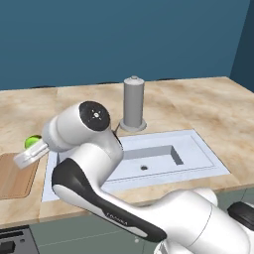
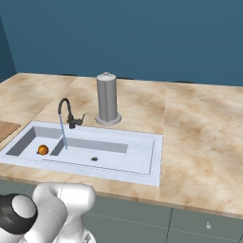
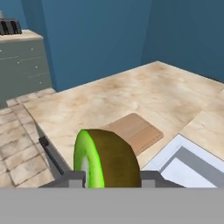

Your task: Pick the kiwi, peach from the sink and place them on the cutting board to airdry. Then turn off the sink faucet.

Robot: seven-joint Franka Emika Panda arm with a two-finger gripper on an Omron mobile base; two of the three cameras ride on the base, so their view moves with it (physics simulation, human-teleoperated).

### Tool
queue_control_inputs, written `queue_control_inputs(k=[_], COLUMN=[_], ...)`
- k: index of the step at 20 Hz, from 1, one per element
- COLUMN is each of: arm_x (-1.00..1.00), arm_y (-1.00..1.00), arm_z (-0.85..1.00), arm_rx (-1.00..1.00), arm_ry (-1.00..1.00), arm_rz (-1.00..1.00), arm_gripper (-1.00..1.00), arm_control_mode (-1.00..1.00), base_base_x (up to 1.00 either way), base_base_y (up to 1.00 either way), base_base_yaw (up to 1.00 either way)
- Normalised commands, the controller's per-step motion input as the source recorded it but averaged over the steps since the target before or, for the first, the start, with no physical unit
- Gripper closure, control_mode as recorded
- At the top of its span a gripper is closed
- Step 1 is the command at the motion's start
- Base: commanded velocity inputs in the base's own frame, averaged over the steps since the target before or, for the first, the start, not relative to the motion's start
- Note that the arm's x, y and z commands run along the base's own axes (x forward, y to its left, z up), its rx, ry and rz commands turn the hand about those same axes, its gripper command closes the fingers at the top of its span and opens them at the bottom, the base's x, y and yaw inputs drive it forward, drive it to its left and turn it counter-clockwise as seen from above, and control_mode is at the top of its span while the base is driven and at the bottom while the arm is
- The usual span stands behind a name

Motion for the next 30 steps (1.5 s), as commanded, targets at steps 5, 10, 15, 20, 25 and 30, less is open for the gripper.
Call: queue_control_inputs(k=[5, 10, 15, 20, 25, 30], arm_x=[0.0, 0.0, 0.0, 0.03, 0.14, 0.36], arm_y=[0.0, 0.02, 0.03, 0.0, 0.06, 0.24], arm_z=[-0.11, -0.09, -0.27, -0.47, -0.36, -0.26], arm_rx=[-0.11, -0.05, 0.0, 0.0, 0.01, 0.03], arm_ry=[0.03, 0.12, 0.01, 0.0, 0.0, 0.01], arm_rz=[-0.07, -0.06, 0.01, 0.05, 0.1, 0.08], arm_gripper=[1.0, 1.0, 1.0, 1.0, 1.0, 1.0], arm_control_mode=[-1.0, -1.0, -1.0, -1.0, -1.0, -1.0], base_base_x=[0.0, 0.0, 0.0, 0.0, 0.0, 0.0], base_base_y=[0.0, 0.0, 0.0, 0.0, 0.0, 0.0], base_base_yaw=[0.0, 0.0, 0.0, 0.0, 0.0, 0.0])
